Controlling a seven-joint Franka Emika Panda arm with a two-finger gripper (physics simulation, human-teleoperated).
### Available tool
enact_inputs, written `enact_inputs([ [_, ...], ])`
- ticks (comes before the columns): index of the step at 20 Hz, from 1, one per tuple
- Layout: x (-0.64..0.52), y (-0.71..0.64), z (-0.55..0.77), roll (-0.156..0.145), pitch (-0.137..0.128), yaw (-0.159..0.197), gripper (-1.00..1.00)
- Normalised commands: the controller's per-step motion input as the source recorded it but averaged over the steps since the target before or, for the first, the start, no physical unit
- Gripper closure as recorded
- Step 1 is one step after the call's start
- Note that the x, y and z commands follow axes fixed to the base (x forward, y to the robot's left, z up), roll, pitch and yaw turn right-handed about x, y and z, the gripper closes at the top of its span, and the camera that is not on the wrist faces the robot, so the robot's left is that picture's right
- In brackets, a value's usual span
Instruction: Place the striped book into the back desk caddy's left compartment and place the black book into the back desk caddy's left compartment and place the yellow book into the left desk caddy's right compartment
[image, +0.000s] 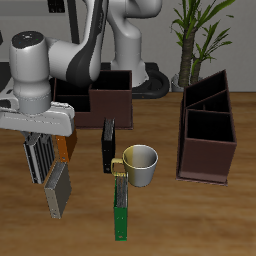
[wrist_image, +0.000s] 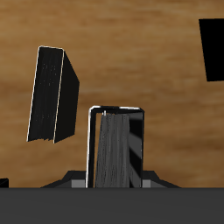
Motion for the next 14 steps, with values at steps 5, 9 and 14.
enact_inputs([
  [5, -0.32, -0.1, 1.18, -0.077, -0.142, -0.009, 1.0],
  [9, -0.29, 0.03, 0.81, -0.032, -0.084, 0.003, 1.0],
  [14, -0.23, 0.04, 0.59, -0.034, -0.058, -0.003, 1.0],
])
